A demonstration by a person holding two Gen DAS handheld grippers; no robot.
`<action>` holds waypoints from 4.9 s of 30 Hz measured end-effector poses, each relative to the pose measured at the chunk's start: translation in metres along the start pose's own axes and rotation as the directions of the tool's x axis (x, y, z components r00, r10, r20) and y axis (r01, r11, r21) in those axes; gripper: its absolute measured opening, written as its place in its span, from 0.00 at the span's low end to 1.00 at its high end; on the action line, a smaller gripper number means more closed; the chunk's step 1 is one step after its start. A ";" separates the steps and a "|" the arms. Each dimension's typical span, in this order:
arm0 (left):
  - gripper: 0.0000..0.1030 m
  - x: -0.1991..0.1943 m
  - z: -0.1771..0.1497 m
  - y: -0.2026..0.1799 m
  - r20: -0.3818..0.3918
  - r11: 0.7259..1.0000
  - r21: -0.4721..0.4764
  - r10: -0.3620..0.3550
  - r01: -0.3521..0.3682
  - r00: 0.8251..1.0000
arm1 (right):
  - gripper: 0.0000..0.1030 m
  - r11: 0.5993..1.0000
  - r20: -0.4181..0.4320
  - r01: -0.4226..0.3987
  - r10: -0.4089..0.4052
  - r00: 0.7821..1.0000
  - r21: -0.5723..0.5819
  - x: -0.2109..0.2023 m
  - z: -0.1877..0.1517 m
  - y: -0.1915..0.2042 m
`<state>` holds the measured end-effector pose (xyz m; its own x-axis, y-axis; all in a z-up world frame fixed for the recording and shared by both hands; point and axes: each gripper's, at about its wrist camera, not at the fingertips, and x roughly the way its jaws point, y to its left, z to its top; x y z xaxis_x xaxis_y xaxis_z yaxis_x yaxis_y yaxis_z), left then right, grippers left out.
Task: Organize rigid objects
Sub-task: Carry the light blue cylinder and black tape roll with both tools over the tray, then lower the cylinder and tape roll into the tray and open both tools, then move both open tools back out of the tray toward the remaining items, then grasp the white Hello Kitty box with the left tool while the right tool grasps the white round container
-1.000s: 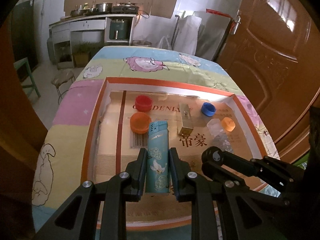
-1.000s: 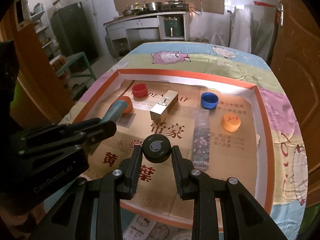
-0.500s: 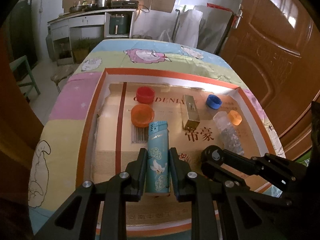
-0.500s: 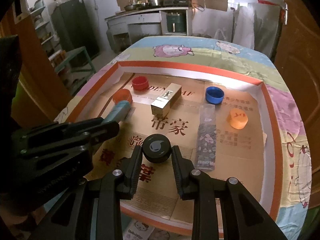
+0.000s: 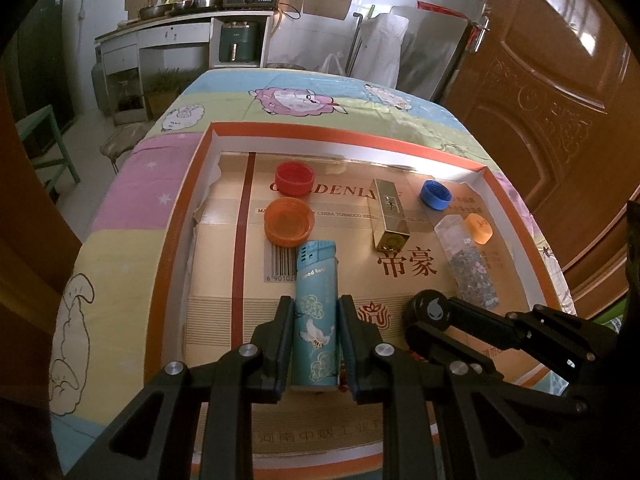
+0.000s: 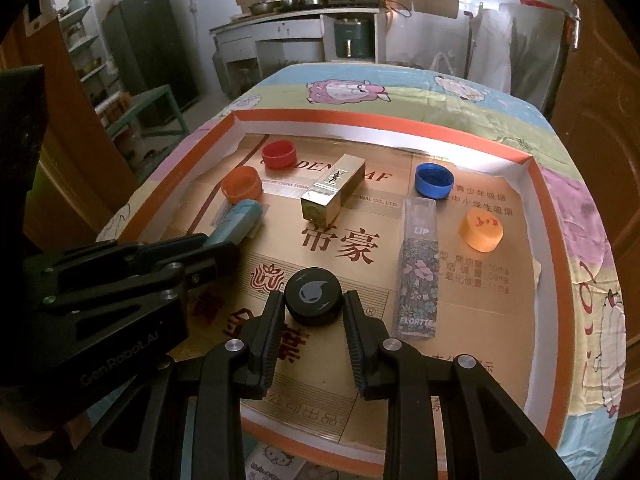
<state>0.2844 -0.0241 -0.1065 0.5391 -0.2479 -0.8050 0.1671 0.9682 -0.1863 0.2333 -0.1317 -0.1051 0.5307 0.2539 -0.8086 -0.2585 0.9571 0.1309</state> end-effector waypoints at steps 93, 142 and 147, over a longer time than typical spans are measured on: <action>0.36 -0.146 -0.062 -0.039 0.196 0.998 0.049 0.017 -0.027 0.980 | 0.39 0.998 0.158 0.053 -0.059 0.986 0.042 -0.150 -0.068 0.014; 0.36 -0.082 -0.104 -0.078 0.023 0.986 0.148 -0.075 0.071 0.997 | 0.29 0.990 0.020 0.129 -0.130 0.991 0.062 -0.072 -0.101 -0.019; 0.36 -0.065 -0.105 -0.090 -0.009 0.984 0.167 -0.064 0.065 0.998 | 0.29 0.986 0.033 0.127 -0.131 0.991 0.111 -0.089 -0.111 -0.037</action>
<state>0.1480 -0.0913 -0.0965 0.5200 -0.3095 -0.7961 0.3371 0.9308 -0.1416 0.1063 -0.2057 -0.1017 0.5862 0.1304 -0.7996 -0.0976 0.9911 0.0901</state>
